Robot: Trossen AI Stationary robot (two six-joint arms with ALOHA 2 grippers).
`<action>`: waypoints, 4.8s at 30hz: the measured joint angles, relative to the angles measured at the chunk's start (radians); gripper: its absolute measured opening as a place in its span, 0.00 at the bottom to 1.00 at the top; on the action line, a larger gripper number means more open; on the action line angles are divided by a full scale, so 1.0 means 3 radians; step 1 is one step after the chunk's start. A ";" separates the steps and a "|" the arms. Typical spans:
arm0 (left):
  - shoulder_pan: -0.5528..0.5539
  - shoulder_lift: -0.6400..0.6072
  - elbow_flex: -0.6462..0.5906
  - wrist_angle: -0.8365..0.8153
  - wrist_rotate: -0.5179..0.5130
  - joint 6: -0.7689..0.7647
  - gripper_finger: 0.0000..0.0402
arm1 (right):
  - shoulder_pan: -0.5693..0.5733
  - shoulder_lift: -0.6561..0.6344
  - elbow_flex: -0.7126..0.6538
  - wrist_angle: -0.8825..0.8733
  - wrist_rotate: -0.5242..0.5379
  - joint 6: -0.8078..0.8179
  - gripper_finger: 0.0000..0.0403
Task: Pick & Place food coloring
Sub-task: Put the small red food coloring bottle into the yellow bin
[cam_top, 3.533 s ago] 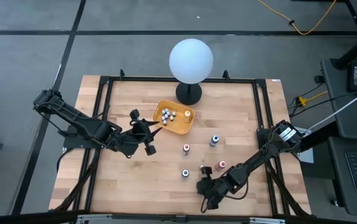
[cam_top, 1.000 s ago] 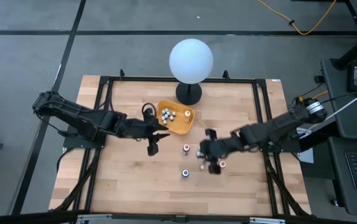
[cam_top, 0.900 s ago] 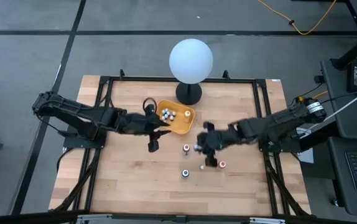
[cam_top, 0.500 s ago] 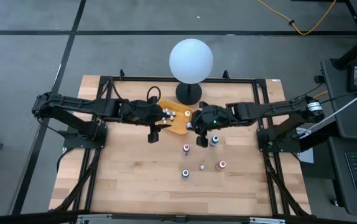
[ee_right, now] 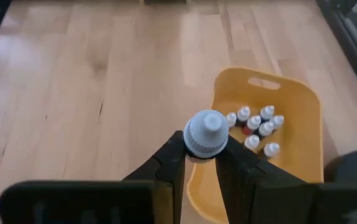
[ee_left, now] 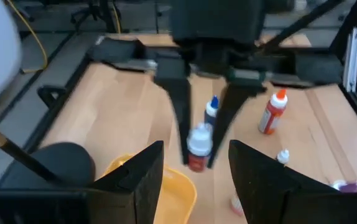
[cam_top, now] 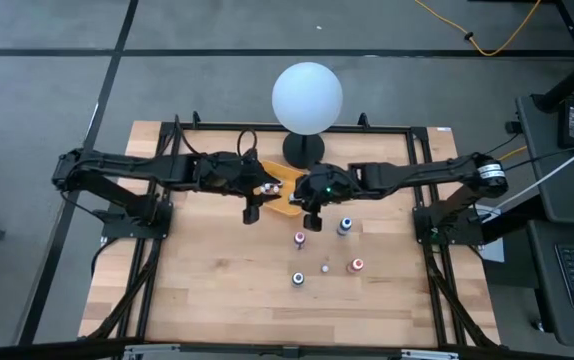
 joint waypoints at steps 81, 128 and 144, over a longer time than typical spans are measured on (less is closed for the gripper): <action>0.0276 0.0388 -0.0416 0.0464 0.0163 0.0088 0.14 | 0.0406 -0.1070 -0.0298 -0.0596 0.1013 -0.0216 0.44; 0.0299 0.1708 -0.1105 0.2593 -0.0986 -0.0348 0.15 | 0.0226 -0.2507 -0.1663 0.0519 0.0902 -0.1137 0.41; 0.0431 0.1725 -0.1105 0.2525 -0.1012 -0.0411 0.15 | -0.0139 -0.2529 -0.1663 0.0504 0.0537 -0.1283 0.41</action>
